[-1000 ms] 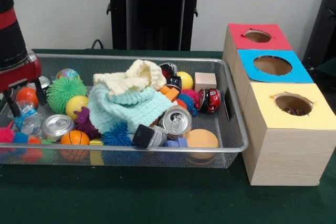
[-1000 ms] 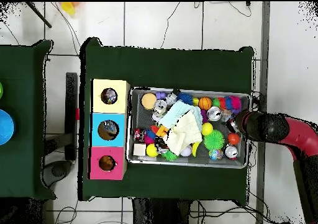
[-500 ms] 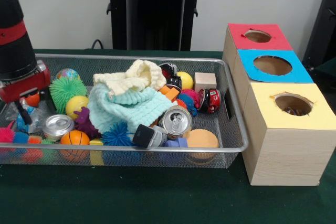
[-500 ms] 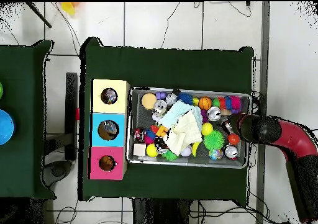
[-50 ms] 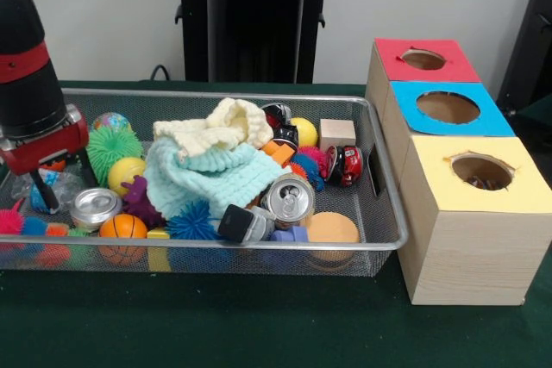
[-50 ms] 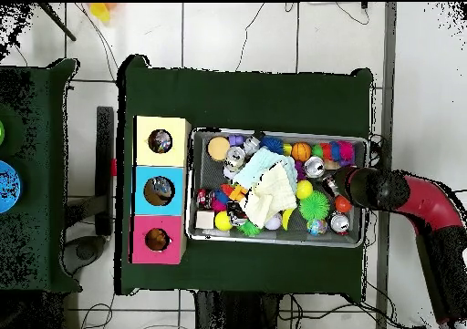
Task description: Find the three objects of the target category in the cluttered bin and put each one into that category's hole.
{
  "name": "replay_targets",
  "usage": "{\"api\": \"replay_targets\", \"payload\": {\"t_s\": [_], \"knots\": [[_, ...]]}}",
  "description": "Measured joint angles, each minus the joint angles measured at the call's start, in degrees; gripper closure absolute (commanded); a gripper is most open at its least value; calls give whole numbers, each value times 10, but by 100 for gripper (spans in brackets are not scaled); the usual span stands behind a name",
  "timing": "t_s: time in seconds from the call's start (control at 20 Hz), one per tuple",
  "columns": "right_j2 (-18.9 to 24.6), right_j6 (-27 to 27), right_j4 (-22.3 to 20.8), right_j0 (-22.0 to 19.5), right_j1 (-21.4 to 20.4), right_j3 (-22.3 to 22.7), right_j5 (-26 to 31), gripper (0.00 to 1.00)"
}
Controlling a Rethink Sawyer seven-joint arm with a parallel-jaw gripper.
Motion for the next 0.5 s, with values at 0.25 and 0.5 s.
{"api": "replay_targets", "payload": {"t_s": [0.25,0.5], "knots": [[0,0,0,3,-2,-9,0,0],[0,0,0,6,-10,-16,0,0]]}}
